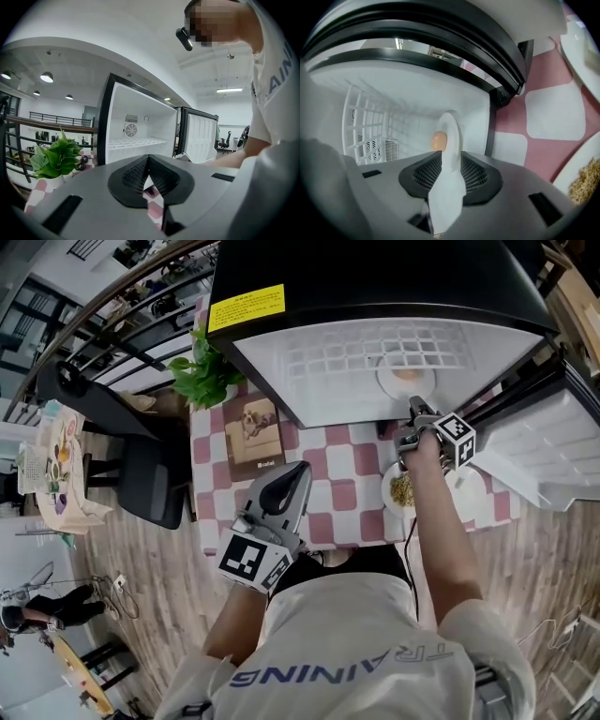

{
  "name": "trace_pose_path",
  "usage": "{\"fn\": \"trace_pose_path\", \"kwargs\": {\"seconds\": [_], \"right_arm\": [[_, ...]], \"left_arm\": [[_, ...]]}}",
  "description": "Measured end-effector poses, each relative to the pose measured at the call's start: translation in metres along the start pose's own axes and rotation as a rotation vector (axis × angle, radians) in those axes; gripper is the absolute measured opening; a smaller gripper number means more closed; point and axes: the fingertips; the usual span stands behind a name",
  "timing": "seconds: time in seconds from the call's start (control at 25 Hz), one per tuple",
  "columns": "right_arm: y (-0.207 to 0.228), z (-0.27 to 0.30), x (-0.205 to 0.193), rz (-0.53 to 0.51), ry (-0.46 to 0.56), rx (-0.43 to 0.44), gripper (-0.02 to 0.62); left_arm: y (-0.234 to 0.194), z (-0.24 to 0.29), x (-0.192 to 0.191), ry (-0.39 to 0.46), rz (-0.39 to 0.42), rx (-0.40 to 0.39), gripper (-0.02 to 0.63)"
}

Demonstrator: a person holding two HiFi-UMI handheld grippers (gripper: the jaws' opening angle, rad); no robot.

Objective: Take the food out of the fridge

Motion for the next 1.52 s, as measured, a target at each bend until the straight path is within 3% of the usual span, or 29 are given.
{"fn": "trace_pose_path", "kwargs": {"seconds": [0.48,0.6,0.88,1.52], "right_arm": [[0.007,0.017,0.006,0.037,0.038,-0.049,0.112],[0.011,0.016,0.006,0.033,0.047,-0.061,0.038],[0.010,-0.005,0.000,0.031,0.050,-0.004,0.032],[0.038,-0.036,-0.013,0.024,0.057,0.001,0.041]], "left_arm": [[-0.015,-0.010,0.000,-0.008,0.007,0.040,0.008],[-0.018,-0.011,0.000,-0.012,0.008,0.040,0.008],[-0.018,-0.012,0.000,-0.012,0.009,0.008,0.008],[-0.017,-0.016,-0.004,-0.019,0.005,-0.038,0.008]]}}
Point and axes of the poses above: the fingertips, and each gripper's own axes: z forward along the fingers, y to its right, x out of its top, and after that the axes turned 2 degrees about y, right-handed
